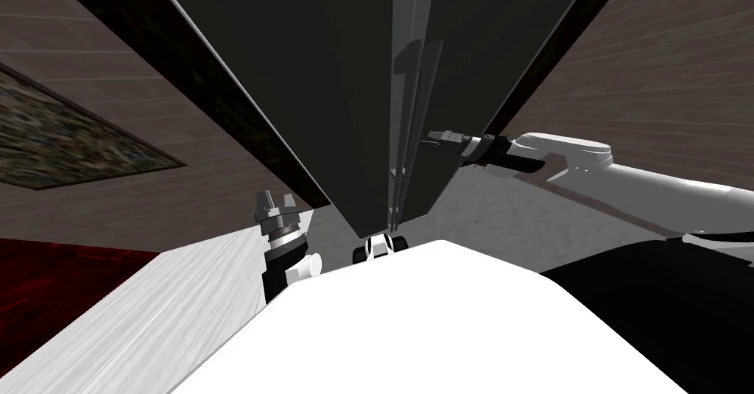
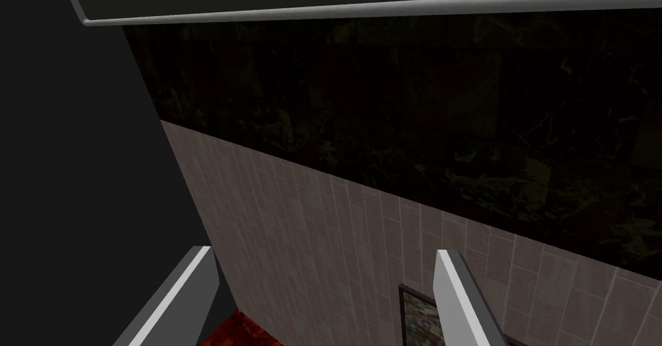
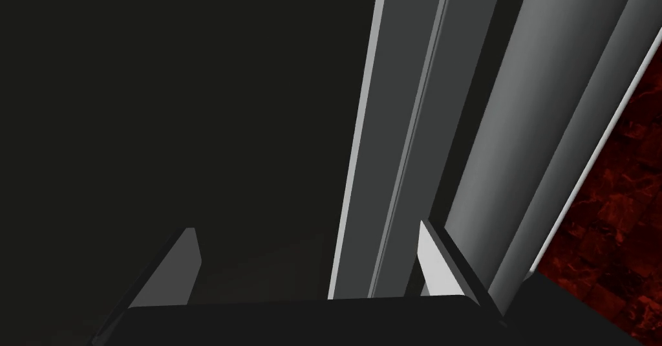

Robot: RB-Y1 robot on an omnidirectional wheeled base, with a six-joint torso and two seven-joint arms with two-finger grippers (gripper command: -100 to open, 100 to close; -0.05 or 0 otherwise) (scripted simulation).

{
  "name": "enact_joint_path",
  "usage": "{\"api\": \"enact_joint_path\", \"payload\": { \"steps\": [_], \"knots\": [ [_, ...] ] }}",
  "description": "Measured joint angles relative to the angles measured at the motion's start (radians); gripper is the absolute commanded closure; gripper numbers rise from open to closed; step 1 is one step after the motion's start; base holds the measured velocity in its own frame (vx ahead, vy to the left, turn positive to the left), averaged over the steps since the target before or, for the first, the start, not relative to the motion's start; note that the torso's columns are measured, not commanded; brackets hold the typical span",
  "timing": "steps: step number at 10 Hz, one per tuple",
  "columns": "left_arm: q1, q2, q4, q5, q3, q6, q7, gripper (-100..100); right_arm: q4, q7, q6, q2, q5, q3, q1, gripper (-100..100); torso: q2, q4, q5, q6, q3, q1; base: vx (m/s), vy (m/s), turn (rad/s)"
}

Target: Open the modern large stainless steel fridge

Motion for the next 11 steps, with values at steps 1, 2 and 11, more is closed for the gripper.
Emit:
{"api": "enact_joint_path", "payload": {
  "steps": [1,2,11],
  "knots": [
    [0.000,0.000,0.000,0.000,0.000,0.000,0.000,0,0.002,-0.001,0.004,-0.021,0.001,-0.008,-0.001,-100,0.000,0.000,0.000,-0.001,0.000,-0.001,0.038,0.063,-0.250],
    [0.000,0.000,0.000,0.000,0.000,0.000,0.000,0,-0.001,-0.004,0.012,-0.048,0.004,-0.030,0.008,-100,0.000,0.000,0.000,0.000,0.000,-0.001,0.029,0.060,-0.100],
    [0.000,0.000,0.000,0.000,0.000,0.000,0.000,0,0.033,-0.037,0.052,-0.271,0.031,-0.188,0.047,-100,0.001,0.001,0.000,0.000,0.001,0.001,0.025,0.072,-0.179]
  ]
}}
